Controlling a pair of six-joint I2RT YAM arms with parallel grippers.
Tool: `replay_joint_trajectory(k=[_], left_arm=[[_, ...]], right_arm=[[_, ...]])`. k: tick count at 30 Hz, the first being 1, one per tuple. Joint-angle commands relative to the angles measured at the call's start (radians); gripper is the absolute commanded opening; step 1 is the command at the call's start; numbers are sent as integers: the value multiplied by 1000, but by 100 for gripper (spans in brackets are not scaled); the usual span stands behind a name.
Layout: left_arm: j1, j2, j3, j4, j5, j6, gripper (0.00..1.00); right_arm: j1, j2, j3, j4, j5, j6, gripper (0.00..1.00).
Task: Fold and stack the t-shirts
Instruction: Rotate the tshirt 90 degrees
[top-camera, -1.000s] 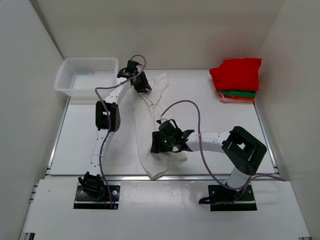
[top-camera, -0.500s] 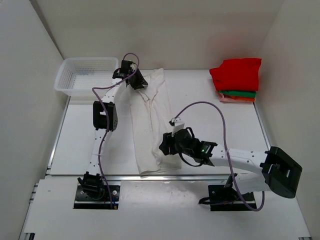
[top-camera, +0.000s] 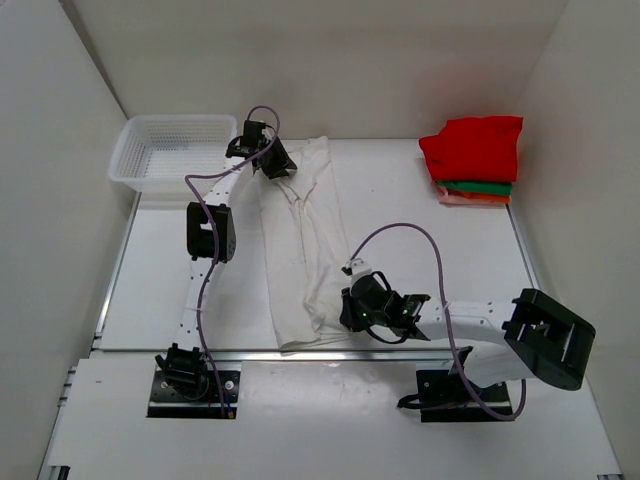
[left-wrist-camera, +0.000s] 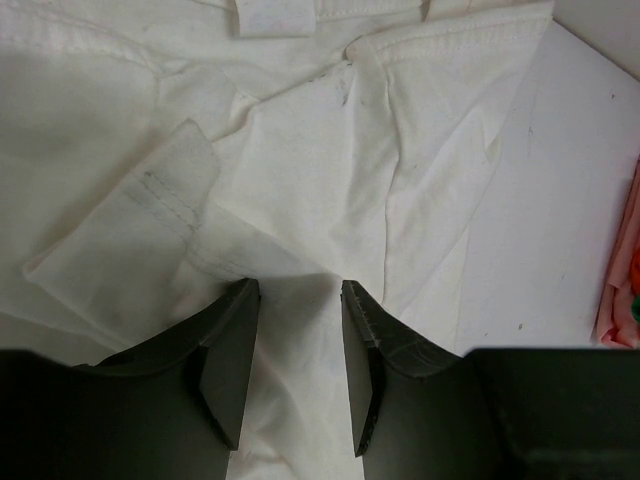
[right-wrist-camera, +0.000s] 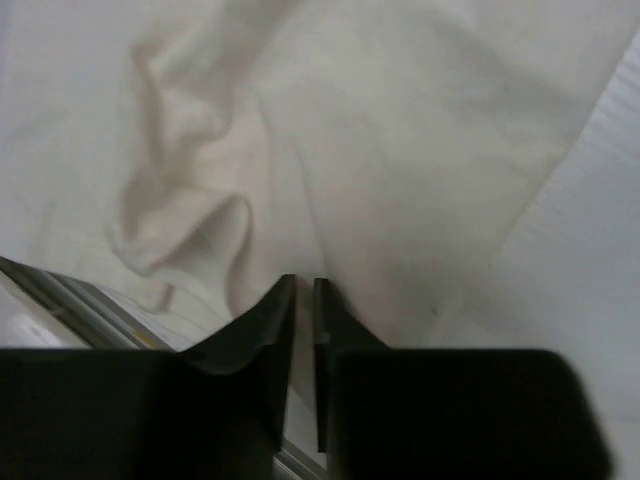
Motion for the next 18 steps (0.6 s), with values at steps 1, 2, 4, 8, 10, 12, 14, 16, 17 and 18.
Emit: replay_joint_trajectory(k=[1, 2, 4, 8, 10, 12, 14, 16, 17, 18], left_arm=[[-6, -10, 3, 1, 1, 16, 50], [-6, -12, 5, 2, -1, 13, 50], [0, -12, 3, -1, -2, 17, 50], [1, -14, 5, 4, -4, 19, 50], [3, -17, 8, 5, -8, 24, 49], [8, -17, 8, -2, -5, 24, 49], [11, -24, 18, 4, -1, 28, 49], [18, -35, 32, -4, 24, 30, 51], [17, -59, 43, -1, 39, 30, 53], [17, -64, 64, -2, 67, 33, 53]], right_arm=[[-5, -55, -58, -48, -12, 41, 4], [-12, -82, -67, -60, -16, 43, 0], [-25, -133, -107, -67, -12, 37, 0], [-48, -237, -159, -95, -22, 34, 0], [-58, -260, -161, -122, -18, 37, 0], [-66, -270, -161, -163, -12, 32, 0], [-86, -279, -161, -185, -16, 29, 0], [-103, -291, -169, -195, -2, 28, 0], [-111, -308, -170, -188, -10, 19, 0], [-117, -322, -172, -189, -6, 14, 0]])
